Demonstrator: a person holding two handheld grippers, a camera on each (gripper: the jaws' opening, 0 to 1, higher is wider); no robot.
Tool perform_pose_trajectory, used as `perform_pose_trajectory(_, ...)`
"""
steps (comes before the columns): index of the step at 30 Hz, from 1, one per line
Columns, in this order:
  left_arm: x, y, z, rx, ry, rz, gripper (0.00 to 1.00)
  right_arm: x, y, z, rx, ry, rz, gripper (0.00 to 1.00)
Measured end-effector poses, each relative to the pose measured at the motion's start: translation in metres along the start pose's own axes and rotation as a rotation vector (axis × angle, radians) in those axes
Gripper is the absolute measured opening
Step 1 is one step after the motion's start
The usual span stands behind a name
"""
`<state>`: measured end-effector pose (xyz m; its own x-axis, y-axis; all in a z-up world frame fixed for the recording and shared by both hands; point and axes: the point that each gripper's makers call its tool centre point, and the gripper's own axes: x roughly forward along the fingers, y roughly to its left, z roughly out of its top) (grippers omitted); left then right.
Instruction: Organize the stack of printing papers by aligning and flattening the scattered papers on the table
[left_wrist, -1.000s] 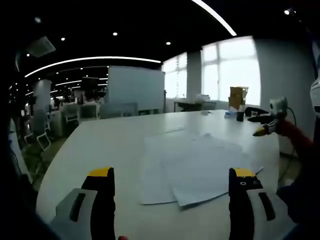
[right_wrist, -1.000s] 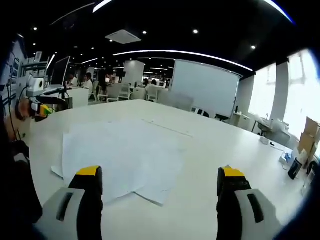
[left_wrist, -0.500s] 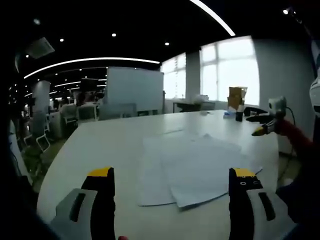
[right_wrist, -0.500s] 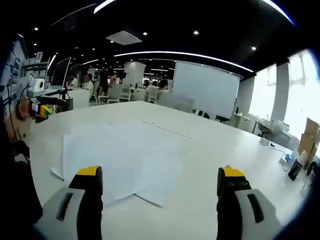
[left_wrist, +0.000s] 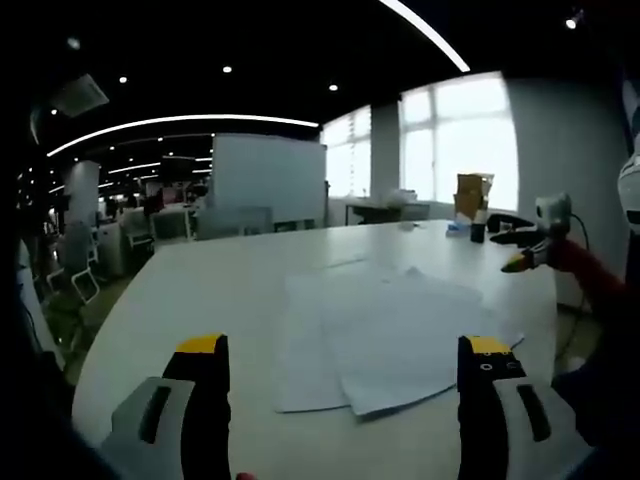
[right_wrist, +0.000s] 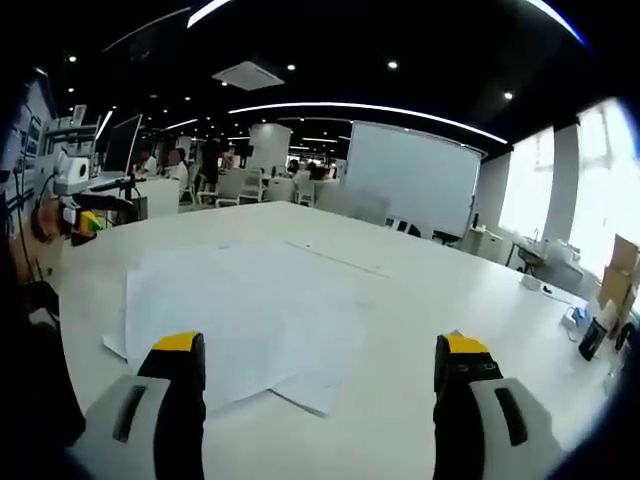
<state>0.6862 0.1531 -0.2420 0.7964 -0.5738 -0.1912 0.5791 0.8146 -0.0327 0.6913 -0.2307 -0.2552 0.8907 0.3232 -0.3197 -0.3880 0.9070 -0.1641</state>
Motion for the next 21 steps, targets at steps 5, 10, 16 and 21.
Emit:
perform_pose_trajectory(5,0.000,0.000,0.000,0.001,0.001,0.000,0.97,0.002,0.000,-0.001,0.001,0.002,0.000,0.90)
perform_pose_trajectory(10,-0.001,0.000,0.000,-0.001,-0.001,0.002,0.97,0.005,0.003,0.001,0.002,-0.002,0.008,0.90)
perform_pose_trajectory(16,-0.001,-0.001,0.000,-0.004,-0.003,0.004,0.97,0.008,0.005,0.005,0.000,-0.010,0.016,0.90)
perform_pose_trajectory(21,-0.001,-0.002,0.000,-0.005,-0.004,0.002,0.97,0.011,0.006,0.008,0.002,-0.020,0.020,0.90)
